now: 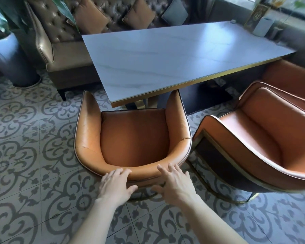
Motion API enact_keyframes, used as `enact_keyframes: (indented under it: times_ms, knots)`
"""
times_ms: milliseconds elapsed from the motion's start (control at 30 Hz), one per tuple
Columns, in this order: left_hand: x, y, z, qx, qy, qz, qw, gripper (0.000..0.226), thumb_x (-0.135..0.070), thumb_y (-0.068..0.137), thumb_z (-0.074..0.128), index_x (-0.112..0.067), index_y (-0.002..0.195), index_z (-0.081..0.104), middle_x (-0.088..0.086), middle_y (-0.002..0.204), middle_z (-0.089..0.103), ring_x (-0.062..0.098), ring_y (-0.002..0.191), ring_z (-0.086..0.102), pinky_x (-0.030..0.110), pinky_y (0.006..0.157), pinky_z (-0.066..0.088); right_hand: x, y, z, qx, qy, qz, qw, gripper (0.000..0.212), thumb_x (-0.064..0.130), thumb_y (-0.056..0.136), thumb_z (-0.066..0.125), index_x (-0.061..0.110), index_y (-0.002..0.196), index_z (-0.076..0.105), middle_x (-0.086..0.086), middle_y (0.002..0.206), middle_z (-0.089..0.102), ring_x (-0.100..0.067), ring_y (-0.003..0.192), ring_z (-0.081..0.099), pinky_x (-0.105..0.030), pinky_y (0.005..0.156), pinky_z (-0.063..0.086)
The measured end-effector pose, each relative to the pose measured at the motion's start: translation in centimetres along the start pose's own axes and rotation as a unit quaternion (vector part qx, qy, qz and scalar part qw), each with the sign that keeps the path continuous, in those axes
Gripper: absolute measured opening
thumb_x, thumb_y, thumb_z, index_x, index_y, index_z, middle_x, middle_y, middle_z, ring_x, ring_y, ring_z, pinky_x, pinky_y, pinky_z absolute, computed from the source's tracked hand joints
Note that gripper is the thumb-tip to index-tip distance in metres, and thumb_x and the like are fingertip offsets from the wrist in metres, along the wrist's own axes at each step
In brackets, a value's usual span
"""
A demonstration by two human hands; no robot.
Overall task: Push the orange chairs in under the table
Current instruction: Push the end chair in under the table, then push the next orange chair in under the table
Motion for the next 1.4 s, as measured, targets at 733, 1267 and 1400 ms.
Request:
enact_keyframes:
  times_ms: [733, 1267, 1400]
  knots:
    - [-31.9, -7.7, -3.9, 0.034, 0.011, 0.009, 0.999, 0.104, -0.09, 0.066, 0.048, -0.045, 0.151, 0.009, -0.002, 0.165, 0.002, 0.023, 0.15, -0.004, 0.064, 0.116, -0.002, -28.1, -16.5, -15.9, -0.009, -0.004, 0.075, 0.997, 0.114, 0.106, 0.061, 0.021, 0.048, 0.158, 0.007, -0.007, 0.171, 0.009, -0.029, 0.156, 0.001, -0.077, 0.114, 0.004]
    - [-58.6, 2.6, 1.6, 0.015, 0.027, 0.071, 0.997, 0.107, -0.092, 0.065, 0.045, -0.045, 0.151, 0.003, 0.0, 0.165, -0.001, 0.025, 0.15, -0.003, 0.062, 0.117, -0.001, -54.3, -14.3, -24.1, -0.027, -0.032, 0.129, 0.991, 0.11, 0.102, 0.068, 0.03, 0.047, 0.158, 0.002, -0.006, 0.172, 0.001, -0.03, 0.157, -0.004, -0.076, 0.114, 0.002]
    - [-63.5, 7.8, 2.3, 0.014, 0.021, 0.08, 0.997, 0.108, -0.092, 0.064, 0.045, -0.044, 0.152, 0.004, 0.001, 0.165, 0.004, 0.026, 0.15, 0.001, 0.063, 0.116, 0.0, -59.3, -10.9, -26.0, -0.016, -0.039, 0.138, 0.99, 0.11, 0.101, 0.069, 0.032, 0.046, 0.159, 0.002, -0.006, 0.172, 0.001, -0.029, 0.157, -0.005, -0.076, 0.115, 0.0]
Point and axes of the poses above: each hand's wrist, its own y-axis towards the middle knuckle, its own z-axis out of the palm, x = y × z, the point moved 2 cm from there along y, towards the middle knuckle
